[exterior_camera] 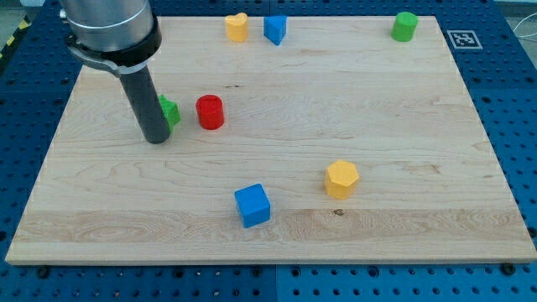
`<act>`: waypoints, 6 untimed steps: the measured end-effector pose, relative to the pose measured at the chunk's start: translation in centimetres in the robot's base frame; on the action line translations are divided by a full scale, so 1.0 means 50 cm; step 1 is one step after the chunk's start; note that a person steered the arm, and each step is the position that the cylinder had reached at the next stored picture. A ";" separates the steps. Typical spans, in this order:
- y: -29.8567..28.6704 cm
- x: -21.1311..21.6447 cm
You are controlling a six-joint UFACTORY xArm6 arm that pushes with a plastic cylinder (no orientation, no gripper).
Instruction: Slide the red circle up a bit
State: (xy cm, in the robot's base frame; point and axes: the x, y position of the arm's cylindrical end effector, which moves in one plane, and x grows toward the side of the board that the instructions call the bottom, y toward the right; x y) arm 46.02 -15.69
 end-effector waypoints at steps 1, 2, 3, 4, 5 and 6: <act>0.029 0.053; 0.086 0.067; 0.111 0.016; 0.112 -0.035; 0.112 -0.065; 0.112 -0.097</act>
